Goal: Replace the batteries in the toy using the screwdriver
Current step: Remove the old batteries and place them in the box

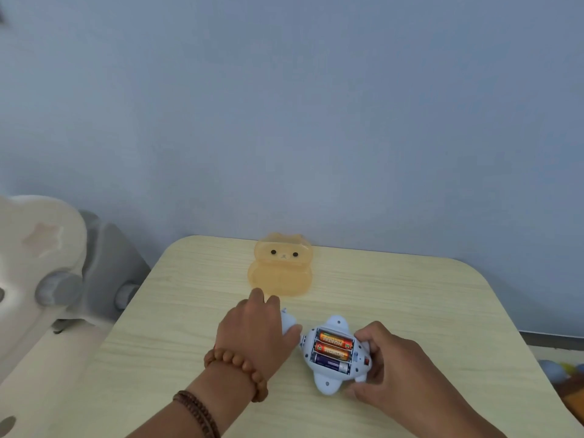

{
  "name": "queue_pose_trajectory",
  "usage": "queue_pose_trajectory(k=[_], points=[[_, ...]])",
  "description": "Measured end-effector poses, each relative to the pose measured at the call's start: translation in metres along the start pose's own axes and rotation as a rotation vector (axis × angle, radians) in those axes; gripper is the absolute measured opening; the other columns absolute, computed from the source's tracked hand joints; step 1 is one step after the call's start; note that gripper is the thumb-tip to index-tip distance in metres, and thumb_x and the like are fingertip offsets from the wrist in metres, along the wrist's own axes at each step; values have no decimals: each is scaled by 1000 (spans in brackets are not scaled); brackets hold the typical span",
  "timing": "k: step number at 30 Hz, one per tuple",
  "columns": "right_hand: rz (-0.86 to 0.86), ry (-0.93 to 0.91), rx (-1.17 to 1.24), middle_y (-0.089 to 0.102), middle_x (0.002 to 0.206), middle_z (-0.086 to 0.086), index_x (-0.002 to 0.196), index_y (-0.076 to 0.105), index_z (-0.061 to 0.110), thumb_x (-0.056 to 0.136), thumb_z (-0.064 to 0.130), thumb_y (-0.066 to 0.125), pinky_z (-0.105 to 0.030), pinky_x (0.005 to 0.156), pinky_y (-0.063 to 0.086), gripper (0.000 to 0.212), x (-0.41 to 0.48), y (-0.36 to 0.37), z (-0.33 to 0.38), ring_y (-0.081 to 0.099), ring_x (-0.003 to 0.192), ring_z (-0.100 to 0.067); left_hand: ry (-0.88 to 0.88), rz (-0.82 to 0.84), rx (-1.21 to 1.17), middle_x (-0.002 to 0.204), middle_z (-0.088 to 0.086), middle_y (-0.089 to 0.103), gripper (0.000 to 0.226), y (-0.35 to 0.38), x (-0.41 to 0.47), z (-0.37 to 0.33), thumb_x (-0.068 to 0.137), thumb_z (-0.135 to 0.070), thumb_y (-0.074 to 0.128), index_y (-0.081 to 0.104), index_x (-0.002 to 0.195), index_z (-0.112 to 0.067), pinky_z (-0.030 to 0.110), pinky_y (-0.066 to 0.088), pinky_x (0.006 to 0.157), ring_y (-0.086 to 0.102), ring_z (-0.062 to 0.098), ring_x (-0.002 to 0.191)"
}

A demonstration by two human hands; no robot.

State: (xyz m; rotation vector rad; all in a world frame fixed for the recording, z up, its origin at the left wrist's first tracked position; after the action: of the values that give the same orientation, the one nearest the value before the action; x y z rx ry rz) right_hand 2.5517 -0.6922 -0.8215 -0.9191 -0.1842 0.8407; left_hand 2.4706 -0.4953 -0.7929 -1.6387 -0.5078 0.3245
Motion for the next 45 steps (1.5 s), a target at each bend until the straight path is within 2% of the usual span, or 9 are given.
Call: queue_pose_trajectory(k=[9,21,24,27,29,32,34,42,45], points=[[13,1,-10,66,97,31,99,52,41,63,41,82,-27,75,57,47,-2,-2,-9,67,81,-2,65,68,87,105,-1,53,45,8,-8,-11,85,-62,47,54,102,-21,29,47,84,54,16,95],[22,-5,-9,72,91,12,101,52,40,63,40,85,-28,72,58,50,-2,-3,-14,67,75,-6,29,97,103,108,-2,55,60,9,-10,-4,83,-75,40,52,110,-23,28,50,82,55,15,98],[28,-14,5,72,93,14,101,53,42,64,38,85,-30,73,59,49,-2,-4,-11,68,75,-6,20,27,90,105,-2,54,51,-3,-12,-8,89,-66,36,53,109,-23,29,51,78,56,15,94],[33,-23,19,71,96,19,102,53,43,65,39,85,-30,74,59,49,-2,-6,-10,68,78,-4,50,-154,33,91,-4,59,46,-27,-11,-13,86,-55,35,63,101,-22,30,52,63,59,15,79],[42,-26,35,71,98,21,105,55,44,65,38,86,-31,76,59,51,-1,-7,-9,69,79,-5,213,-237,-180,98,-9,61,49,-37,-16,-25,82,-59,41,63,110,-26,28,53,72,59,11,87],[27,-37,65,74,96,18,110,61,43,65,26,86,-37,78,60,54,2,-13,-9,71,80,-9,428,59,-358,134,-22,41,83,-17,-27,-51,71,-73,55,35,141,-34,20,38,100,40,-1,119],[11,-47,84,75,94,21,108,64,46,66,15,87,-35,79,60,57,3,-19,-8,72,78,-9,495,75,-310,141,-23,34,89,-4,-33,-62,69,-72,59,29,144,-36,22,35,105,35,-1,123],[-33,-110,141,73,92,30,93,60,67,68,13,91,-17,76,57,67,1,-28,4,72,82,-4,397,160,-474,126,-29,38,80,17,-23,-58,66,-63,71,40,136,-42,14,36,98,37,-7,115],[-47,-103,146,74,91,26,94,59,72,68,12,90,-24,77,60,73,-1,-28,5,73,81,-6,330,170,-572,119,-28,45,69,16,-22,-56,69,-65,68,48,130,-41,14,38,96,44,-7,112]])
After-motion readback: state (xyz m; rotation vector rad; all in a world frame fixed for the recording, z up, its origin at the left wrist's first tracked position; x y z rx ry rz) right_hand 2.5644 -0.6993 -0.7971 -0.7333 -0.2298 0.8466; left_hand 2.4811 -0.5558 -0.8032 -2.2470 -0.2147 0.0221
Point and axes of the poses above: each hand's wrist, its own x-axis towards the middle knuckle, its own y-axis out of the palm, z = x × y, the point moved 8 cm from there along x, towards the middle knuckle
